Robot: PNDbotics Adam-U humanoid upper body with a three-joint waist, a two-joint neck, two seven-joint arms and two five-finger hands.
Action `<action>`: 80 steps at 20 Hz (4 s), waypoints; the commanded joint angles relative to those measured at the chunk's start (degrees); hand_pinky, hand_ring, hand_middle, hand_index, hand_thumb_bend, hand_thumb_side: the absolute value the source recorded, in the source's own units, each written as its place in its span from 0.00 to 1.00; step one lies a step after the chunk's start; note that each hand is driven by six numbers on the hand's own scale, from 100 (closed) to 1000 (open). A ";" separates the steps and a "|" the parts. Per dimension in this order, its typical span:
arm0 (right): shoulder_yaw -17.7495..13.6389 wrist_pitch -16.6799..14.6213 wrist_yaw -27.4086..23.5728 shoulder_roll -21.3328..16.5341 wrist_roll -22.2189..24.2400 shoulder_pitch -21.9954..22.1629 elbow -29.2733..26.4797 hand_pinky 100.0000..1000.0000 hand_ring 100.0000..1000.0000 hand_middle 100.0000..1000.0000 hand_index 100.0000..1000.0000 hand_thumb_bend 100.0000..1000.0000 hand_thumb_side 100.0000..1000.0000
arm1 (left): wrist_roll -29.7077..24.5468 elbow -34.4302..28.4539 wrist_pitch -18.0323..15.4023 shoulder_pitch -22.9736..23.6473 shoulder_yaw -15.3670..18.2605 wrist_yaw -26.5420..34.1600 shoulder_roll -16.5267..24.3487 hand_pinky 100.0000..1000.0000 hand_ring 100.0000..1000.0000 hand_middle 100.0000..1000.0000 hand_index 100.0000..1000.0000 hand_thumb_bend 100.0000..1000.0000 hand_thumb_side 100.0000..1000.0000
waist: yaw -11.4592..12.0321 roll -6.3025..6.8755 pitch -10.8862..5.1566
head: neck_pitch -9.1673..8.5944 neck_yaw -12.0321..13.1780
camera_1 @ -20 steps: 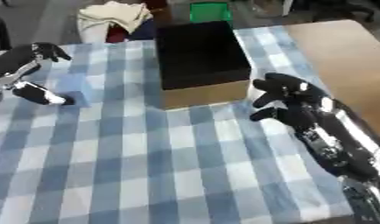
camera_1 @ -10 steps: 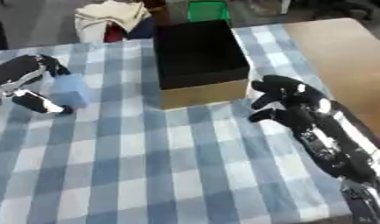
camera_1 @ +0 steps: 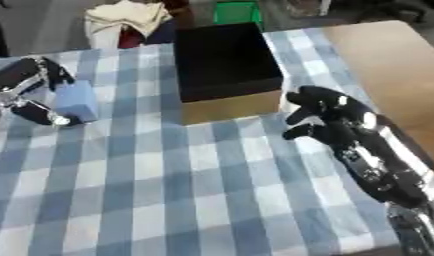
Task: Pick up objects on the table and place them in the box.
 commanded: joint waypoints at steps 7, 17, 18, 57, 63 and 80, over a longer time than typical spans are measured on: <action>0.48 0.24 -0.59 -0.57 0.53 -0.77 -1.29 0.69 1.00 0.62 0.90 0.00 0.51 | -7.61 -9.48 3.74 -5.25 -2.27 19.64 -0.18 0.73 0.38 0.20 0.46 0.11 0.17 | -0.38 -0.20 -1.79 | -1.04 0.34; 3.06 0.82 -1.61 0.30 3.24 -2.17 -1.29 0.69 1.00 0.62 0.89 0.00 0.51 | -5.78 -8.68 4.78 -10.41 -3.88 26.33 -6.33 0.74 0.44 0.35 0.54 0.00 0.21 | -3.17 -0.61 -1.76 | -2.47 1.70; 3.41 0.88 -1.79 0.47 3.59 -2.49 -1.29 0.69 1.00 0.62 0.89 0.00 0.51 | -5.34 -8.48 4.23 -10.67 -4.10 25.84 -6.87 0.74 0.44 0.36 0.55 0.00 0.22 | -3.55 -0.70 -1.64 | -2.68 1.76; 5.78 1.73 -2.58 1.90 6.70 -5.29 -1.29 0.69 1.00 0.62 0.89 0.00 0.51 | 8.15 -4.58 3.19 -9.22 -2.90 2.11 -8.20 0.91 0.82 0.85 0.84 0.44 0.45 | -7.87 -0.41 0.20 | -4.28 1.35; 4.69 0.74 -1.85 0.55 5.77 -4.28 -1.29 0.69 1.00 0.62 0.88 0.00 0.49 | 3.85 -13.89 5.16 -5.69 -3.81 19.35 -2.42 0.90 0.73 0.75 0.78 0.28 0.50 | -4.97 -0.46 -0.38 | -3.50 0.51; -0.28 -1.97 0.22 -1.36 0.16 -0.08 -1.29 0.68 1.00 0.61 0.88 0.00 0.47 | -4.67 -51.61 18.90 20.47 5.50 48.70 4.88 0.93 0.67 0.67 0.73 0.15 0.68 | 4.11 -1.63 -1.92 | 0.33 0.25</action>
